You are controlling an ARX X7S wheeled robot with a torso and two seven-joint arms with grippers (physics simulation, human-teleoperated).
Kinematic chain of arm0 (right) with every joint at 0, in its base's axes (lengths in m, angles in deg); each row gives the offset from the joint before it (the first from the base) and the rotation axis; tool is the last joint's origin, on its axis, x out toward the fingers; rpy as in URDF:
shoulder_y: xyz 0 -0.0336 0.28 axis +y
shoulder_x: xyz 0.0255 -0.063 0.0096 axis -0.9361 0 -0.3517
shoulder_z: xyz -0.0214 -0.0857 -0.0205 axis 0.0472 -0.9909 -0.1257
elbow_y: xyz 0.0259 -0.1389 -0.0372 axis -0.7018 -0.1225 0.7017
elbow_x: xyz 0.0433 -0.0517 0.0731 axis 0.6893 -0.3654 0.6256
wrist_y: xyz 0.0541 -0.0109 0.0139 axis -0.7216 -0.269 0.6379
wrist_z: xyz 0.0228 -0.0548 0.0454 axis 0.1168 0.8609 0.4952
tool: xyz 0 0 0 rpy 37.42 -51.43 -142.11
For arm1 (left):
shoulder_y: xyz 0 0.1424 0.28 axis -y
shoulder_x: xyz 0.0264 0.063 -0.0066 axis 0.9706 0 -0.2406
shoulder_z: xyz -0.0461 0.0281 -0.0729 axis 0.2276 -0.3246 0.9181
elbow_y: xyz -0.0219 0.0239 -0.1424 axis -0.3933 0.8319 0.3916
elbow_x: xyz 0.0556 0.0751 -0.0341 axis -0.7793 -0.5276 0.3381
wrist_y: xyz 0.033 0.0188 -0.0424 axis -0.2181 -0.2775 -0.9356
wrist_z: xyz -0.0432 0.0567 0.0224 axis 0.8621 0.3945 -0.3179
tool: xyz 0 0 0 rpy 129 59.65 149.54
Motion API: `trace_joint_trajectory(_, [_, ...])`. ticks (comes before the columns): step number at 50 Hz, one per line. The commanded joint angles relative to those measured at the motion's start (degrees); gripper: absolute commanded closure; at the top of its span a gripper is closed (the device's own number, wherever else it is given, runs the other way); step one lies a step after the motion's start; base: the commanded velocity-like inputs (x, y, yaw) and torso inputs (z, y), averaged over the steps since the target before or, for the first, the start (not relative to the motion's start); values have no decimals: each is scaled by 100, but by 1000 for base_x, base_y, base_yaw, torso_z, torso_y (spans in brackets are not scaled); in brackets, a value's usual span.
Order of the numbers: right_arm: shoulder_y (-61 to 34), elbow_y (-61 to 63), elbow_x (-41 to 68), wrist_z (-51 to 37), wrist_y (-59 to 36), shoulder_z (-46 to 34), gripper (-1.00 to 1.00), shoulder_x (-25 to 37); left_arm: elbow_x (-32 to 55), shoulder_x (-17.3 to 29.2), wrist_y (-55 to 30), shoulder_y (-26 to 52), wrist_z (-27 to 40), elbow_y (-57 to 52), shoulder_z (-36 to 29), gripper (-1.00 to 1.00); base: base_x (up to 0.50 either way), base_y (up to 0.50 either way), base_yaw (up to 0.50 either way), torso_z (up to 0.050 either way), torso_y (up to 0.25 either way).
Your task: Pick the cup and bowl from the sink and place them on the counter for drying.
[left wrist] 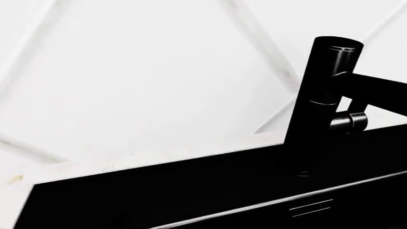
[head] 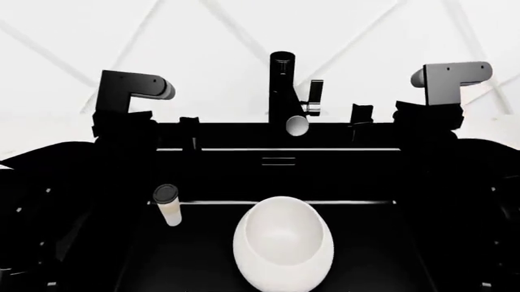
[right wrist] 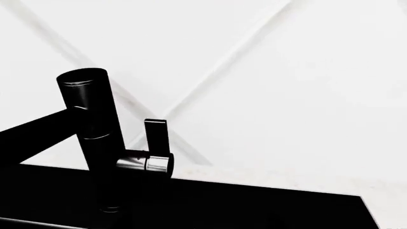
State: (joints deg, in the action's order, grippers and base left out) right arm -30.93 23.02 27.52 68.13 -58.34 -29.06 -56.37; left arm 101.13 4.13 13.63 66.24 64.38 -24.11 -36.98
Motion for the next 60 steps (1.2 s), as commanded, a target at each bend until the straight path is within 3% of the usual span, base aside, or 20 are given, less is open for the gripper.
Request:
trace_joint_trajectory(1, [128,9,45,-5,114,99,-100,-4,17,33,41,-71,-26,20,-35,-100,59,0,0,0,0])
trace_joint_trajectory(24, [458,76,99,-36,336,250,-100,-12,-96,-558,179,-1097,939,157,307,-100,0,0,0,0,0])
trace_joint_trajectory(37, [613,5,136,-44,401,270,-100,-75,-630,-678,1065,-1392,908,894,58,-100,0,0,0,0,0])
trace_joint_trajectory(60, [709,-185,144,-21,457,217,-100,-103,-875,-758,1533,-1423,936,1543,-28,-100,0,0,0,0,0])
